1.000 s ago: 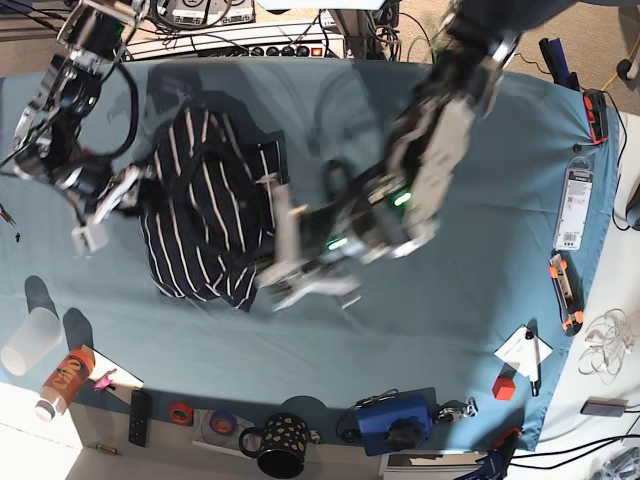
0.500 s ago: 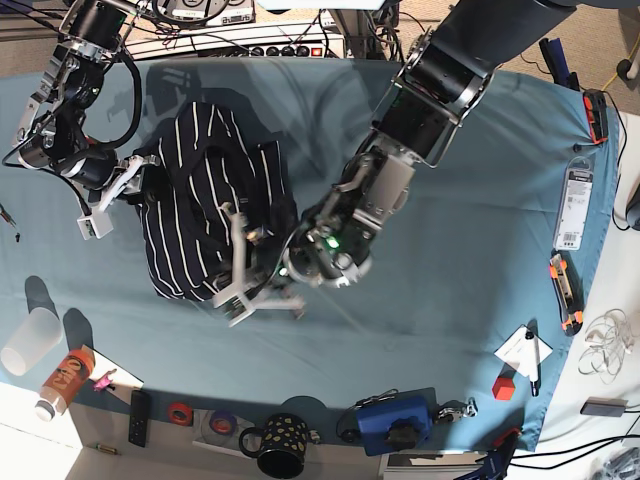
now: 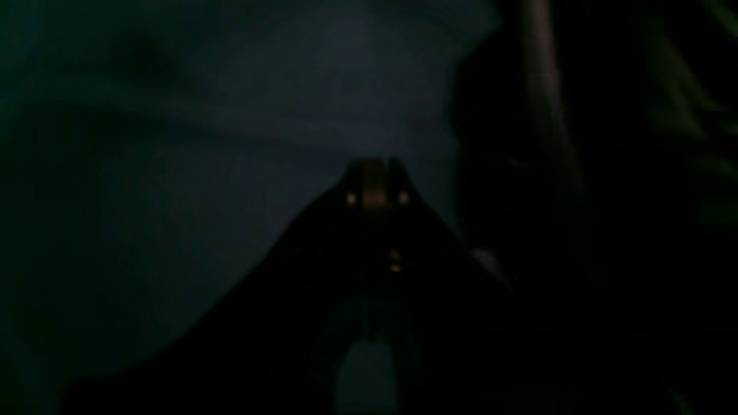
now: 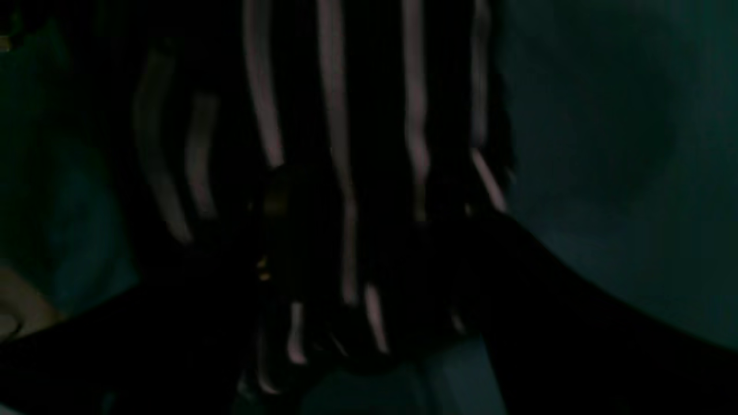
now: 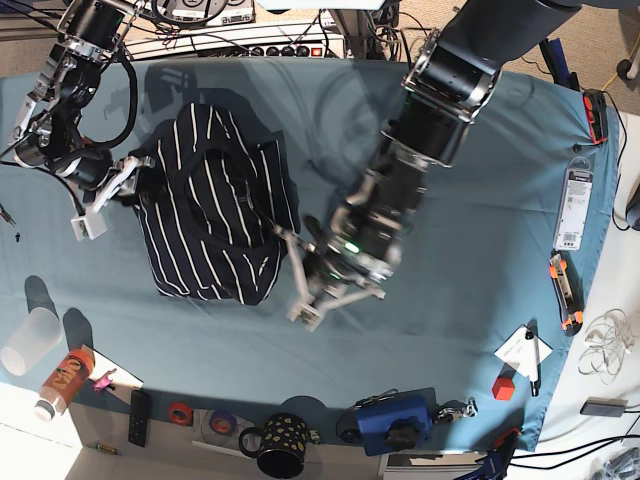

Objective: Layout the t-shirt on the table in an organized manner, then fold the t-shirt properly

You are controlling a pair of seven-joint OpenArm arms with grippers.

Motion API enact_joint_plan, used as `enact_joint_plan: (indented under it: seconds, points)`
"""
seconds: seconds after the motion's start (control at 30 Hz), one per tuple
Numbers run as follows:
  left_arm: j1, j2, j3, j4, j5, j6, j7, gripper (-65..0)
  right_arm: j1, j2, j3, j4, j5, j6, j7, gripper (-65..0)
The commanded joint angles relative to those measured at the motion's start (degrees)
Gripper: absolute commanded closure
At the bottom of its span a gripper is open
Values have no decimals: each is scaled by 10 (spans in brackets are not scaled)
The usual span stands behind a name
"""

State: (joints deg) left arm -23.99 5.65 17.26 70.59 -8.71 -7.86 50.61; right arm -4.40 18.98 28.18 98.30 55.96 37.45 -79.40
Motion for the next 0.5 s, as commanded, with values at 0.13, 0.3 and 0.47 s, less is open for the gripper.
enact_joint_plan:
  seconds: [0.13, 0.3, 0.47]
  points:
    - [-16, 10, -61, 111, -155, -28, 116, 0, 42, 1, -2, 10, 96, 25, 13, -307]
    - [-9, 10, -124, 203, -178, -68, 159, 0, 64, -6, -83, -15, 66, 25, 18, -307]
    - [26, 10, -155, 213, -186, -80, 170, 0, 67, -6, -167, -104, -78, 25, 142, -307]
